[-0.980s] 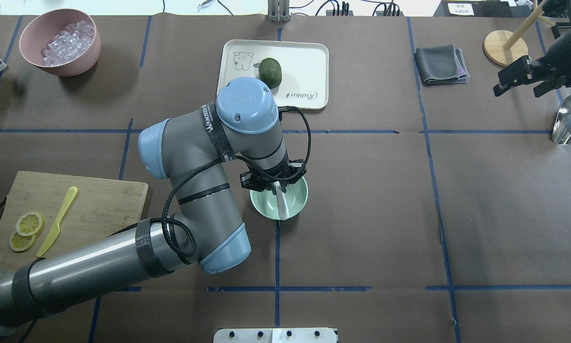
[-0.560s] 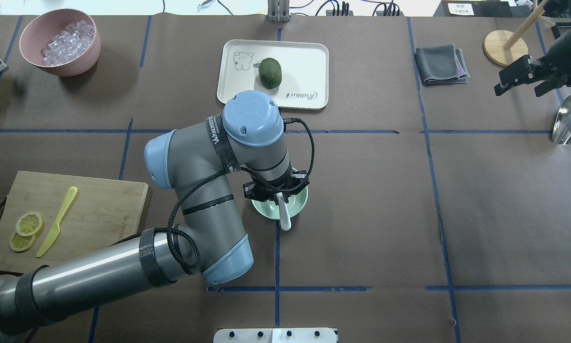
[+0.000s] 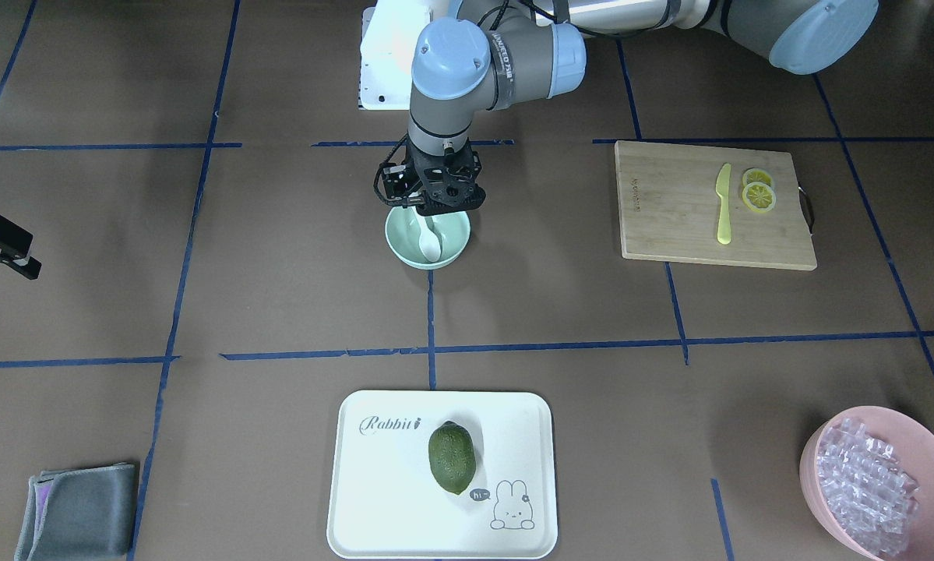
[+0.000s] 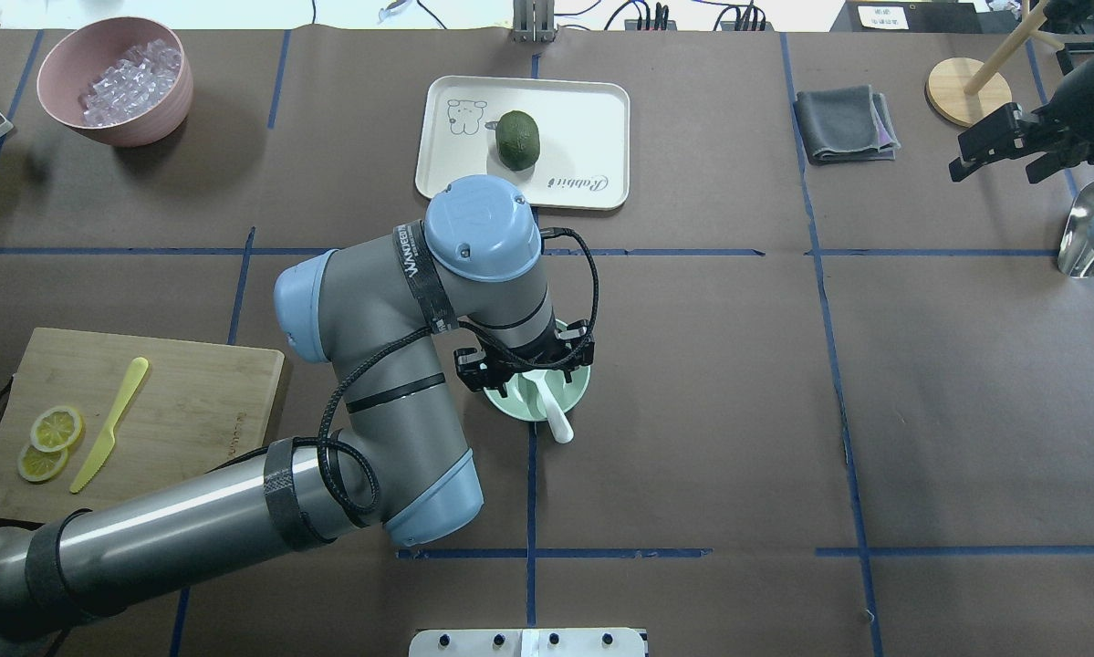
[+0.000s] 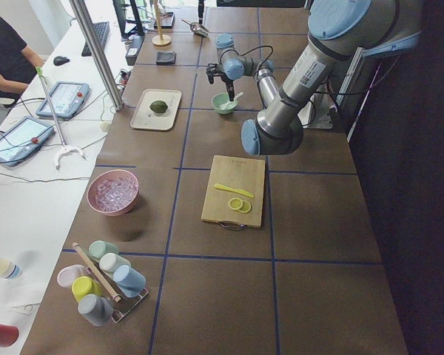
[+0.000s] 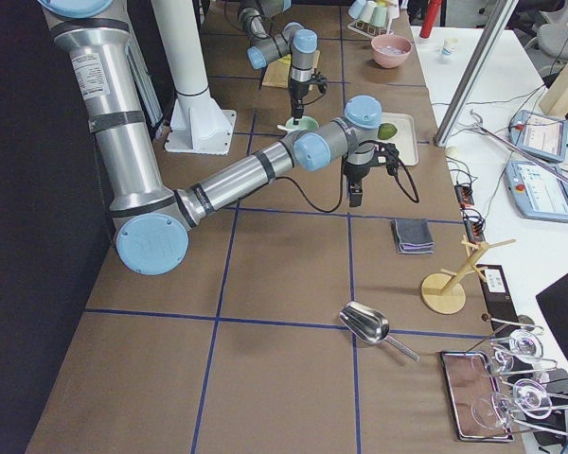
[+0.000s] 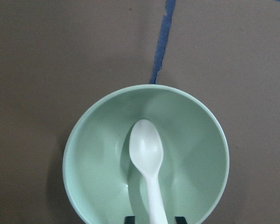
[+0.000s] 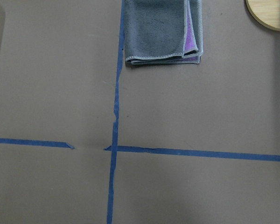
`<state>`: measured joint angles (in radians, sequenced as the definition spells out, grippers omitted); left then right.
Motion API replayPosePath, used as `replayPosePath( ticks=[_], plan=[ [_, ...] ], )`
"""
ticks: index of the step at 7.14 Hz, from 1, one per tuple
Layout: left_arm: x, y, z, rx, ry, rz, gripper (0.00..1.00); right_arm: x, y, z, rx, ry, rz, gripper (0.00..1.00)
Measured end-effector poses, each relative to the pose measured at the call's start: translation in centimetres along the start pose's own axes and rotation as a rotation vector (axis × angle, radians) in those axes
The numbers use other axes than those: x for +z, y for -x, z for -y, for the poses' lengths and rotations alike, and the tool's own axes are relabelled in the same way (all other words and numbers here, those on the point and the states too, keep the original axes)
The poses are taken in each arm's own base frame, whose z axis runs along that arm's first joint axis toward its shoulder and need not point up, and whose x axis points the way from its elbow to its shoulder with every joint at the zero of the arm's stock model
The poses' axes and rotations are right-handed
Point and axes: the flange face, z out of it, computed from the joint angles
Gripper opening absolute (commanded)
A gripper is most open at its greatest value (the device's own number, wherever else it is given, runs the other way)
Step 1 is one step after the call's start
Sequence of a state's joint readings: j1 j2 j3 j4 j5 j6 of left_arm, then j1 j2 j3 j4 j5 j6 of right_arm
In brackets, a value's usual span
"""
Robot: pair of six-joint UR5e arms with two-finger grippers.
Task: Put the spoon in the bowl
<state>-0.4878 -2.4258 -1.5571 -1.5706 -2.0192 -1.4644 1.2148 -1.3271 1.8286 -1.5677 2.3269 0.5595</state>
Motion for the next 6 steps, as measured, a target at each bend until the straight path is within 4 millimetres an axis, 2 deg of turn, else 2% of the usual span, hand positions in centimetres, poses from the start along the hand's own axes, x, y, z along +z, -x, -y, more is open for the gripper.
replayPosePath(
  ticks=[1,2,4,5,6],
  plan=[
    [-1.1,0.7,0.3,-0.002,-0.007,-0.010,1.00,-0.1,-0.3,0.0,-0.001,-0.001,-0.001,1.00],
    [-2.9,3.0,0.8,0.000,-0.022,-0.020,1.00,-0.2,-1.1,0.3,-0.017,-0.002,-0.006,1.00],
    [-8.4,10.2,2.7,0.069,-0.051,0.013,1.00,-0.1,-5.0,0.7,-0.072,0.007,-0.024,1.00],
    [-11.1,14.3,4.2,0.121,-0.069,0.044,1.00,-0.1,-7.5,0.4,-0.097,0.015,-0.032,1.00],
    [-13.0,19.3,6.1,0.166,-0.077,0.073,1.00,-0.3,-10.9,-0.4,-0.117,0.026,-0.029,1.00]
  ],
)
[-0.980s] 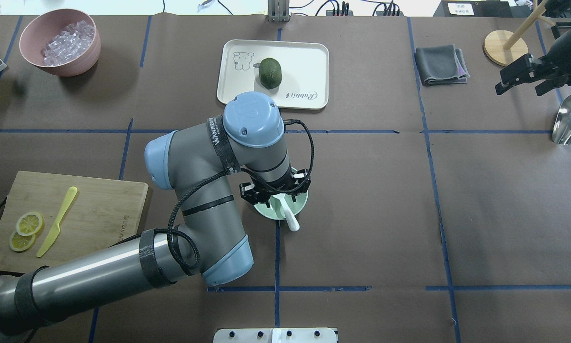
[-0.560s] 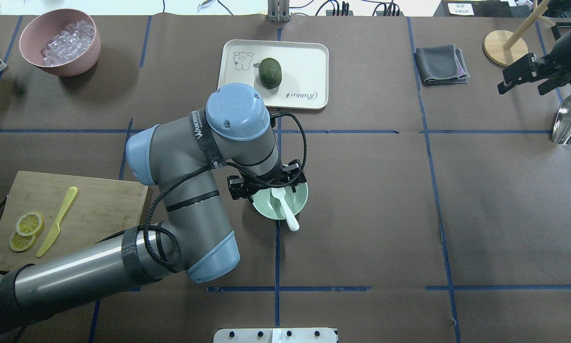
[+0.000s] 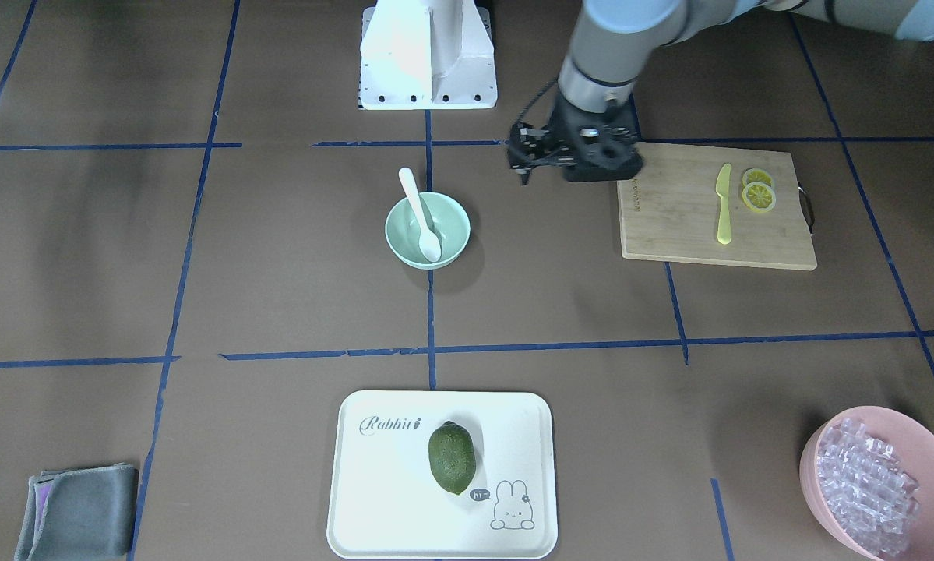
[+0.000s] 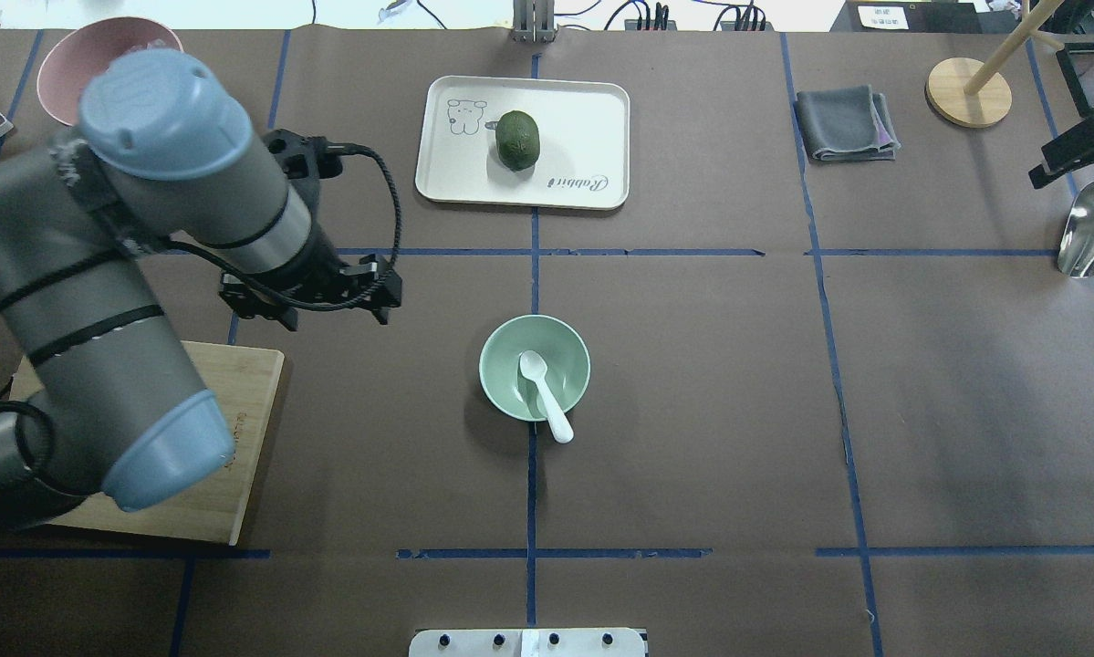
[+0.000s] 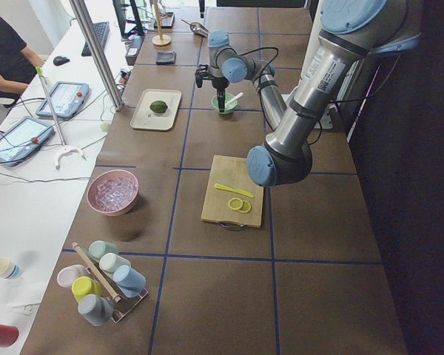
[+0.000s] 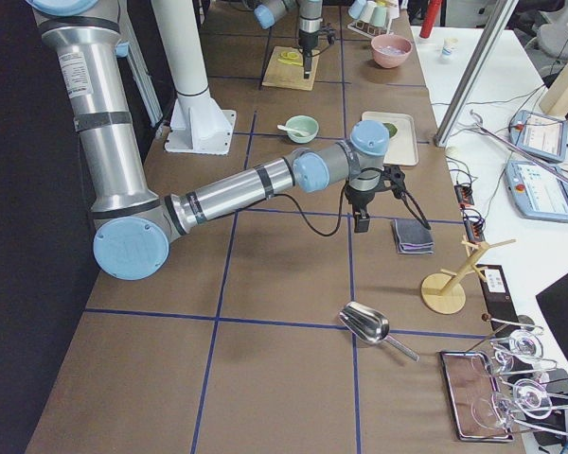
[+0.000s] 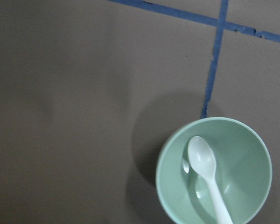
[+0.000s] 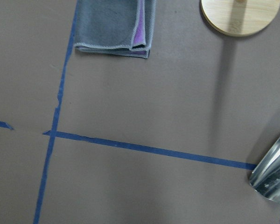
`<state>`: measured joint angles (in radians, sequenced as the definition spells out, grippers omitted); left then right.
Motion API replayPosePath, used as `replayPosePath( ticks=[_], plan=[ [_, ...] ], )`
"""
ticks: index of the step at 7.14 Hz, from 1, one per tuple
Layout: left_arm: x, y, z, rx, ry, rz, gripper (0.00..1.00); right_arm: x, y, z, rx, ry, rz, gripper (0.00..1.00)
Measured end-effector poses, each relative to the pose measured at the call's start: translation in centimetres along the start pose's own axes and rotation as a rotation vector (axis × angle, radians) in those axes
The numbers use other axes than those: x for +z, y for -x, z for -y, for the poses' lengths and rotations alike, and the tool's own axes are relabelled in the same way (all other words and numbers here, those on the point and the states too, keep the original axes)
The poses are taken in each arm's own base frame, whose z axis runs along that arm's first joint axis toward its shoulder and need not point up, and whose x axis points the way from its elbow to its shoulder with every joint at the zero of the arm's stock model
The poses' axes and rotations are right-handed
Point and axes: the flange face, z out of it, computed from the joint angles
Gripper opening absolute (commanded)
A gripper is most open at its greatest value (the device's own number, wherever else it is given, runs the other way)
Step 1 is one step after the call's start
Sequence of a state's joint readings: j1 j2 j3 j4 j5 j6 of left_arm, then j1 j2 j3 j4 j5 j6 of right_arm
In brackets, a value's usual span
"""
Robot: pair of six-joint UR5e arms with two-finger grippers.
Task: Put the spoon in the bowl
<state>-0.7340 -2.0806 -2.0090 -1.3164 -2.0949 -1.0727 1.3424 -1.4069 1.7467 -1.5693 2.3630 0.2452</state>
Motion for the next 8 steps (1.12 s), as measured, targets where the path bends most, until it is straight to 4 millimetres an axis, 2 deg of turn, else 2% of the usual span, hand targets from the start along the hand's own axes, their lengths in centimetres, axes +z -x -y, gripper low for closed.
replayPosePath(
  ticks=[1,2,3,4,5,6,8],
  plan=[
    [-1.0,5.2,1.0,0.015,0.001,0.020,1.00,-0.2,-3.8,-1.5,-0.010,0.011,0.022,1.00],
    [-1.9,8.9,1.5,-0.004,-0.004,0.037,1.00,-0.5,-8.2,-3.4,-0.015,0.015,0.044,1.00],
    [-2.6,11.2,2.3,-0.023,-0.021,0.053,1.00,-0.4,-11.9,-5.4,-0.005,0.020,0.054,1.00],
    [-3.5,14.2,3.7,-0.009,-0.037,0.073,1.00,-0.1,-14.5,-7.5,0.015,0.028,0.057,1.00],
    [-4.4,18.9,5.5,0.031,-0.033,0.092,1.00,0.2,-16.1,-9.1,0.033,0.036,0.056,1.00],
    [-4.9,24.9,7.3,0.076,-0.007,0.103,1.00,0.6,-17.1,-10.1,0.047,0.043,0.054,1.00],
    [-5.3,37.6,10.5,0.130,0.046,0.096,1.00,0.9,-17.8,-10.4,0.088,0.052,0.044,1.00]
  ],
)
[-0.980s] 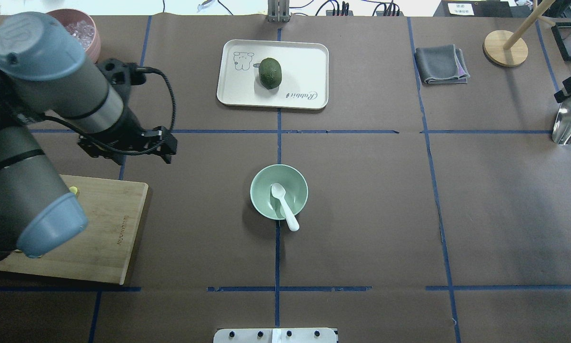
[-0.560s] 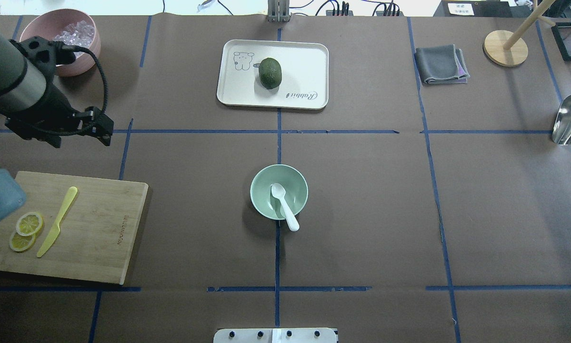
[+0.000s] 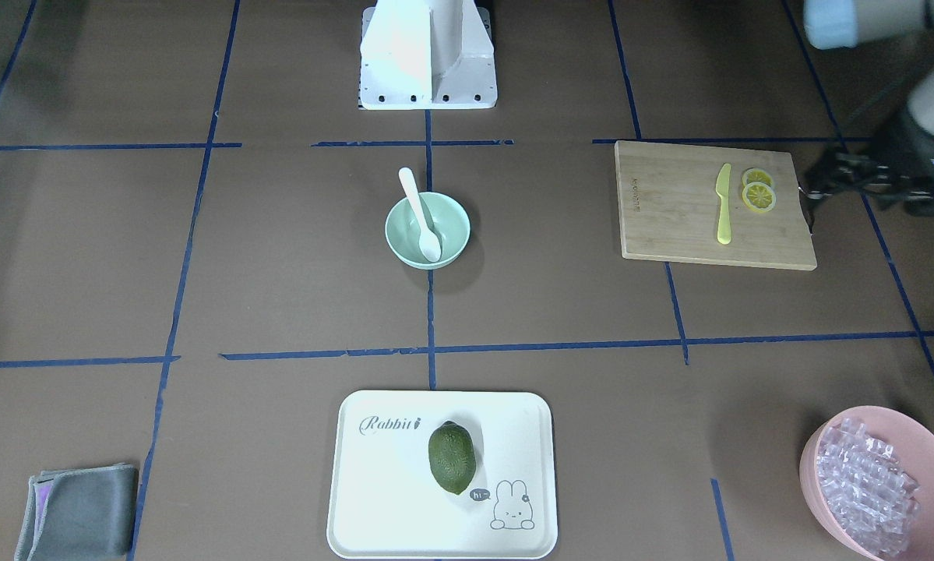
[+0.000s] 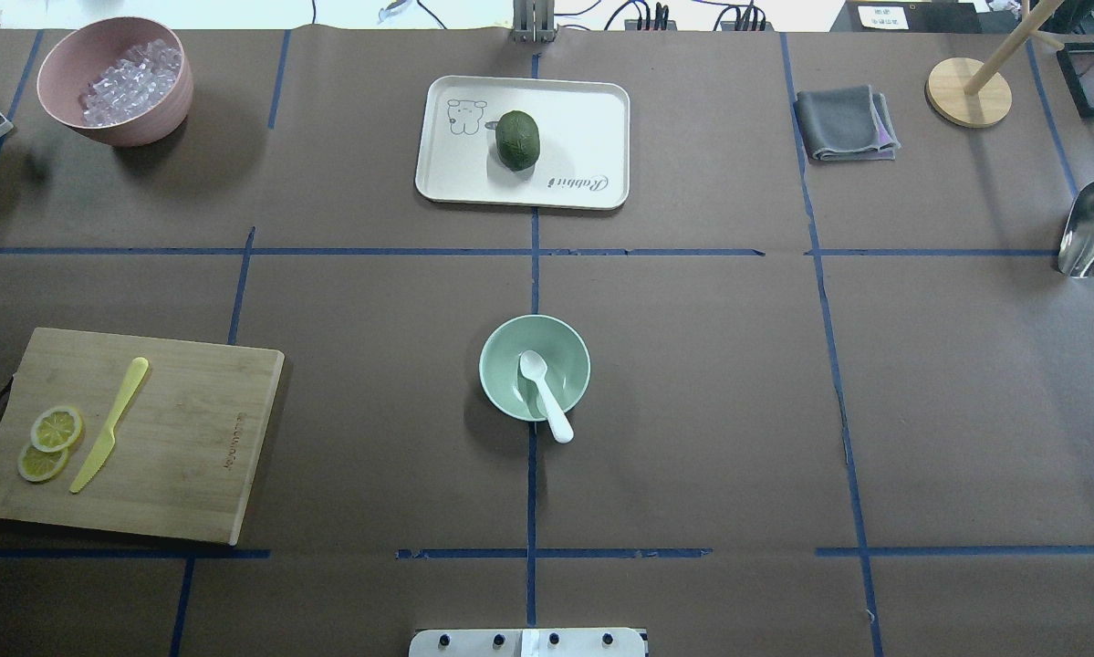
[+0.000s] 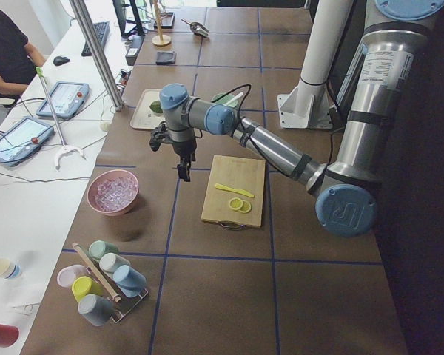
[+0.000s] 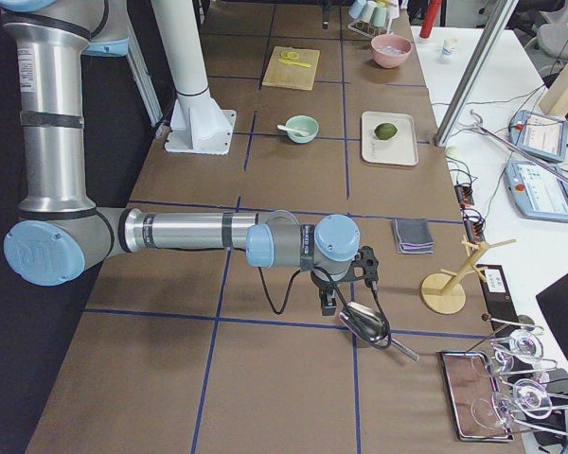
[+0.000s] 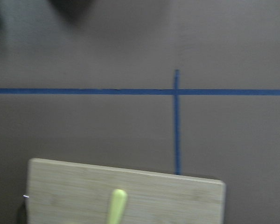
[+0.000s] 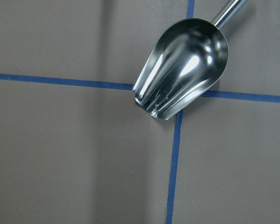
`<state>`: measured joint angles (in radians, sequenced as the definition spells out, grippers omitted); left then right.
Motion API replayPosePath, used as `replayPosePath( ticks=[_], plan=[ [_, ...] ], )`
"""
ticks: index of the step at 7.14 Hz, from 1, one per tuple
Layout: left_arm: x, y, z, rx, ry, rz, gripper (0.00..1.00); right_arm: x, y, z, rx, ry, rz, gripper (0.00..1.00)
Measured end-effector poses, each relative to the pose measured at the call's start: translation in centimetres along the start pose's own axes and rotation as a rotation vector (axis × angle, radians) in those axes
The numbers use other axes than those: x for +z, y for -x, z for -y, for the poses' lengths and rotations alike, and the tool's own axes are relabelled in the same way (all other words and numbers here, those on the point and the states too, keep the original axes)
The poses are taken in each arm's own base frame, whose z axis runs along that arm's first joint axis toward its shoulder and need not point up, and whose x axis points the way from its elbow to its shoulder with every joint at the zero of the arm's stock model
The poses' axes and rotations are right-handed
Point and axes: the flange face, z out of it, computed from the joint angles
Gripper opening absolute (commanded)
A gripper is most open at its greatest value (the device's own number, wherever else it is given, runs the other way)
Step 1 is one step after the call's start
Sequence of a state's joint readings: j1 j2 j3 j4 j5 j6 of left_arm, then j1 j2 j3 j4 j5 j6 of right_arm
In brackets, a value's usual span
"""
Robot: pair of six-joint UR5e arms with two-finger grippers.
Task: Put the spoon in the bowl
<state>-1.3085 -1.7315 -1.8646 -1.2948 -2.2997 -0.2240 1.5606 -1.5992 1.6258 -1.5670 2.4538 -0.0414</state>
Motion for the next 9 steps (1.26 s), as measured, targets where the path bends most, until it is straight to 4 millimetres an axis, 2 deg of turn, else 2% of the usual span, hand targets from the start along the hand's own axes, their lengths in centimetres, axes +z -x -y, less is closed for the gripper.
replayPosePath(
  ticks=[1,2,3,4,5,6,9],
  plan=[
    [0.5,6.7,-0.3,0.017,0.019,-0.017,1.00,-0.2,0.2,0.5,0.015,-0.004,-0.004,1.00],
    [1.4,13.0,-1.4,0.035,0.038,-0.030,1.00,-0.4,0.4,1.1,0.018,-0.010,-0.005,1.00],
    [2.4,18.1,-3.2,0.041,0.054,-0.042,1.00,-0.6,0.6,1.4,0.018,-0.013,-0.007,1.00],
    [3.4,21.0,-4.9,0.042,0.059,-0.051,1.00,-0.6,0.6,1.5,0.017,-0.014,-0.007,1.00],
    [4.4,22.7,-6.6,0.040,0.057,-0.053,1.00,-0.6,0.6,1.5,0.018,-0.014,-0.007,1.00],
    [5.1,23.6,-7.8,0.036,0.053,-0.054,1.00,-0.6,0.6,1.5,0.018,-0.014,-0.007,1.00],
    [6.2,24.6,-10.2,0.017,0.052,-0.077,1.00,-0.6,0.5,1.5,0.021,-0.013,-0.009,1.00]
  ],
)
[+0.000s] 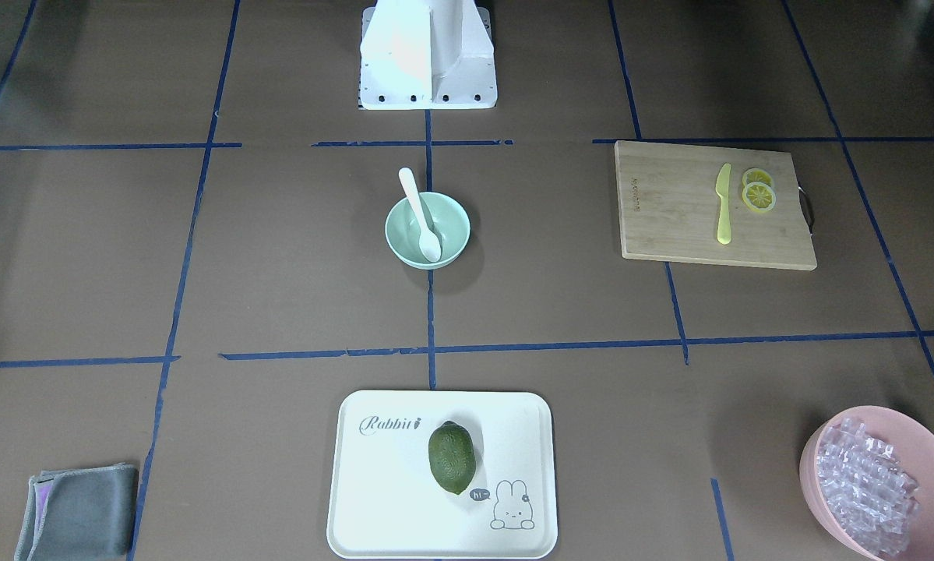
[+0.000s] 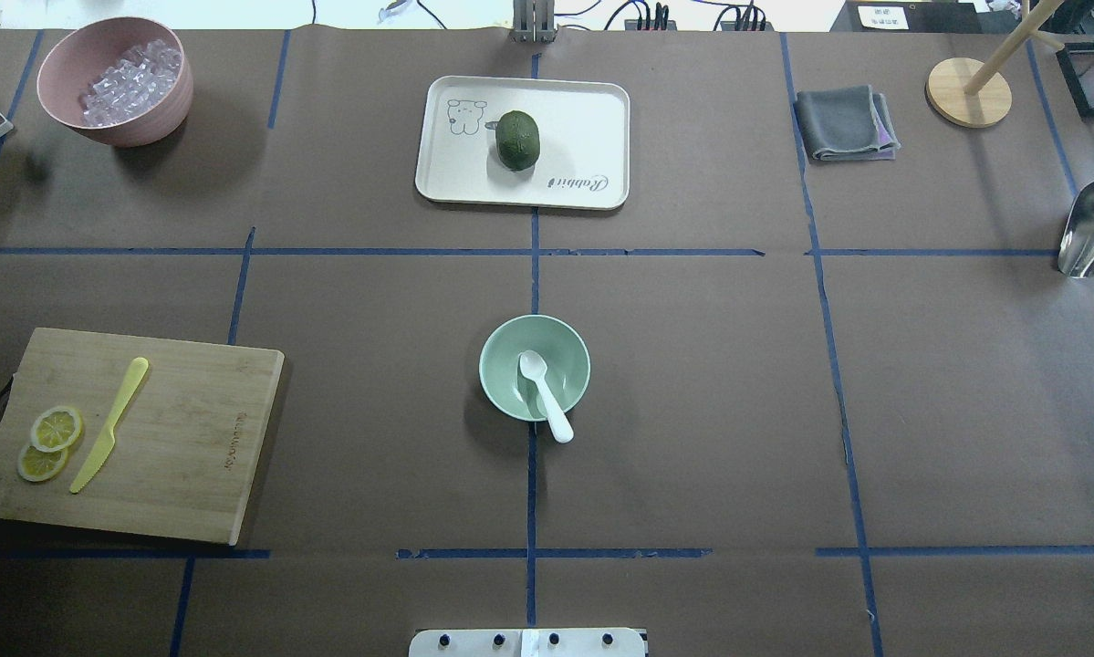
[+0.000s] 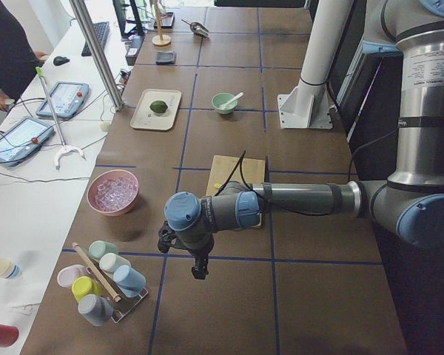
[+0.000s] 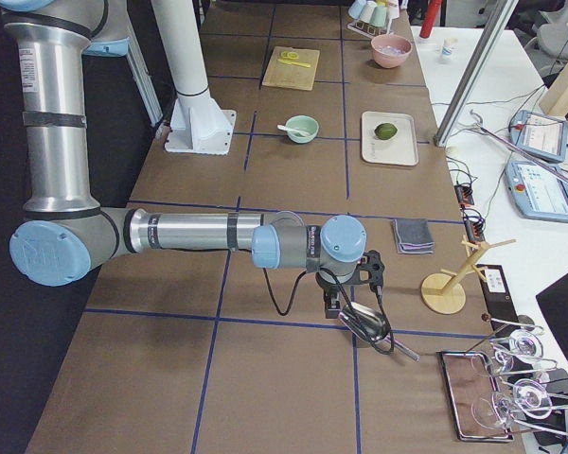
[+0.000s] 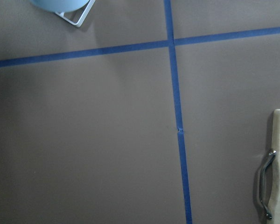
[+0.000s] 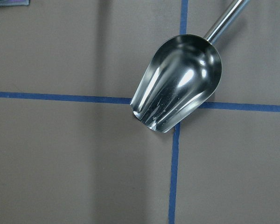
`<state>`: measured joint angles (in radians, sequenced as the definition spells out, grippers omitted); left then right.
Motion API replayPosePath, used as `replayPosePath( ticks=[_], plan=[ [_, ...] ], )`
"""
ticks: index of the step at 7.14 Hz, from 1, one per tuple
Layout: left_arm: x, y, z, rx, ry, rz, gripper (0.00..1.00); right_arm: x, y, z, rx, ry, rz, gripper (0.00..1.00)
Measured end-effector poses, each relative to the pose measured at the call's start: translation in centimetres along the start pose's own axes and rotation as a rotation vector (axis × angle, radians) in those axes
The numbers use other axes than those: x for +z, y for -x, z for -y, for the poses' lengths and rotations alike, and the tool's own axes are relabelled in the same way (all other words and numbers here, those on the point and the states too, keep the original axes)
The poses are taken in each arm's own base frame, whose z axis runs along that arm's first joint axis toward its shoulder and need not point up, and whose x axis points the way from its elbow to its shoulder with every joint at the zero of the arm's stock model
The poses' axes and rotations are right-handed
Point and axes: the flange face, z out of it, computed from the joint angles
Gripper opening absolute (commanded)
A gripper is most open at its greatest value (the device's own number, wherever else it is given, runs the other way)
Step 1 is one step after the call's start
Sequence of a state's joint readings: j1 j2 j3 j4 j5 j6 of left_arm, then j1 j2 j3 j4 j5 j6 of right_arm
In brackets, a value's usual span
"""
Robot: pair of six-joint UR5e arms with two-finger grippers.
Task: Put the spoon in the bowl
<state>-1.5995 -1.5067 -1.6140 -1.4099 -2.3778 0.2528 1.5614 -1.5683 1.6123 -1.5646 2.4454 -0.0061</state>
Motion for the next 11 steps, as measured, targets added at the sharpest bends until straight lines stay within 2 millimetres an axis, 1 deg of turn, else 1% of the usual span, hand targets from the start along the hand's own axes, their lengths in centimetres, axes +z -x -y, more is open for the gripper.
replayPosePath(
  ticks=[2,6,11],
  plan=[
    [0.24,0.10,-0.37,-0.004,-0.003,-0.012,1.00,-0.01,0.00,0.03,-0.001,0.000,-0.001,1.00],
    [0.17,0.20,-0.44,-0.002,-0.006,-0.013,1.00,0.01,-0.08,0.08,-0.001,0.000,-0.005,1.00],
    [0.14,0.23,-0.45,-0.001,-0.007,-0.013,1.00,0.23,-0.84,-0.09,0.009,0.006,-0.051,1.00]
  ],
)
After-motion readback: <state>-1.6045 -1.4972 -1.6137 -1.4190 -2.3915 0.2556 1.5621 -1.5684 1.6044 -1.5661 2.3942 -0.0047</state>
